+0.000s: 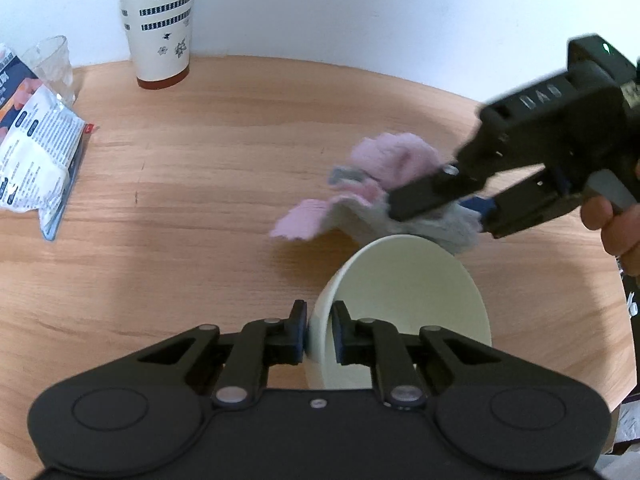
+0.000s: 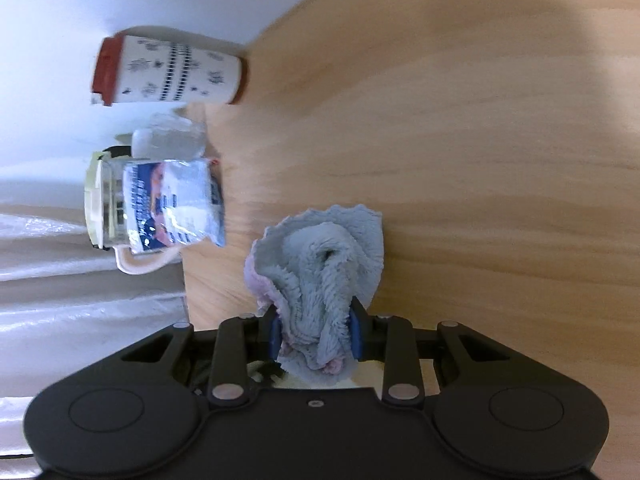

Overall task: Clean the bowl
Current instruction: 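Wipe the cloth over the bowl with the right gripper while the left holds it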

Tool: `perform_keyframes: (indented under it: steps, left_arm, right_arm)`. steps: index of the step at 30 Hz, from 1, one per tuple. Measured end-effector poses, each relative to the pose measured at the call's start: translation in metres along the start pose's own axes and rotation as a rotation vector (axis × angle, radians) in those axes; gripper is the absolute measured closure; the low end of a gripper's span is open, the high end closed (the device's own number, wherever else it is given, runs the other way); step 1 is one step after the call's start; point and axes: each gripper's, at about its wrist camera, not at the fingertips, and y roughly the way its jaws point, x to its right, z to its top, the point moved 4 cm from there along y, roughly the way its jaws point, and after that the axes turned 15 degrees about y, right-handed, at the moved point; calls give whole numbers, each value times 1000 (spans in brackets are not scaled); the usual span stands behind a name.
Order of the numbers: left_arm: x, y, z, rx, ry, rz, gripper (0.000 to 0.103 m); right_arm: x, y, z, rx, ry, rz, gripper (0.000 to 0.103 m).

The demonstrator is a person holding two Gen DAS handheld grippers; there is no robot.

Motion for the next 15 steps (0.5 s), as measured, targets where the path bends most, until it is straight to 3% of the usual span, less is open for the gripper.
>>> perform_keyframes:
  steps: [4, 8, 12, 15]
  left_arm:
    - [-2, -1, -4, 4, -7, -15, 89]
    - [-1, -2, -3, 19, 10, -23, 88]
    - [6, -3, 1, 27, 53, -25, 89]
    - [11, -4, 4, 28, 83, -26, 89]
  right_arm:
    - [-1, 11, -3, -6, 15, 16, 68]
    - [15, 5, -4, -22, 26, -79, 68]
    - [26, 1, 1, -50, 68, -106, 68]
    - [5, 2, -1, -59, 3, -104, 68]
